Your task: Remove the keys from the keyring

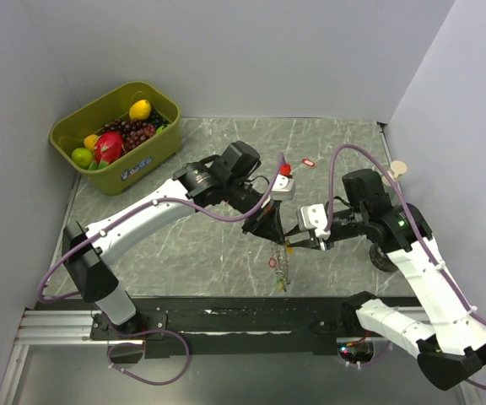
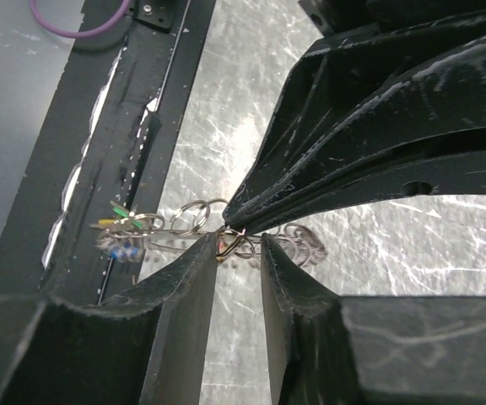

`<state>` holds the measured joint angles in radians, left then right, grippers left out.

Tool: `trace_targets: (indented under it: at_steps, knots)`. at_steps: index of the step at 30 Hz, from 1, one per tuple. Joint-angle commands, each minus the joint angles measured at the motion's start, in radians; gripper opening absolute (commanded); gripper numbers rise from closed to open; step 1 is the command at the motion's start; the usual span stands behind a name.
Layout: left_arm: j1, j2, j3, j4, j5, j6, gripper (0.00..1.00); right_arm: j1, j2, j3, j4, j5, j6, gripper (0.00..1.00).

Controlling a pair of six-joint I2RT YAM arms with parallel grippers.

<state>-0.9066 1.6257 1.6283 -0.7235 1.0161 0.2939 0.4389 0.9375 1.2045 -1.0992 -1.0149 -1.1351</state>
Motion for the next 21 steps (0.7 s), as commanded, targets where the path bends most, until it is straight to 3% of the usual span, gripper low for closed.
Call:
trace_targets:
  at_steps: [1, 21]
  knots:
    - [0.002, -0.029, 0.053, 0.027, 0.055, 0.013, 0.01, 0.012, -0.002, -0.011, 0.019, -0.011, 0.003, 0.34]
    - [0.002, -0.043, 0.044, 0.032, 0.055, 0.013, 0.01, 0.009, -0.005, 0.027, -0.059, 0.053, -0.031, 0.43]
